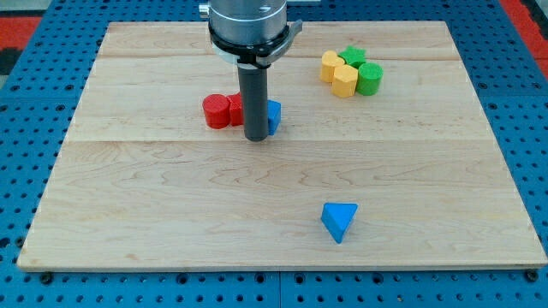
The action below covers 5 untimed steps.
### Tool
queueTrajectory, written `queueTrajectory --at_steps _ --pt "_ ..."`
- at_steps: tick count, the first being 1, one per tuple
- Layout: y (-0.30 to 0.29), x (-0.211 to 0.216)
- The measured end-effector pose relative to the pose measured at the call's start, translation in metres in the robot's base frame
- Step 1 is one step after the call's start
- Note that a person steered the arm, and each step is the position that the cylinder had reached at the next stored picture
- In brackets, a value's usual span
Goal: Move the group of blocks a bit left
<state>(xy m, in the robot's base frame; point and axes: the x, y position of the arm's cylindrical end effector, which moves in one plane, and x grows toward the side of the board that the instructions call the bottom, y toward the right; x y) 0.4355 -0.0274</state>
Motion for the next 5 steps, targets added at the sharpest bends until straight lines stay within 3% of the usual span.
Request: queueTrajectory --at_steps 1,3,5 --pt "0.002 0.000" --pt "0.126 0.014" --pt "0.193 0.014"
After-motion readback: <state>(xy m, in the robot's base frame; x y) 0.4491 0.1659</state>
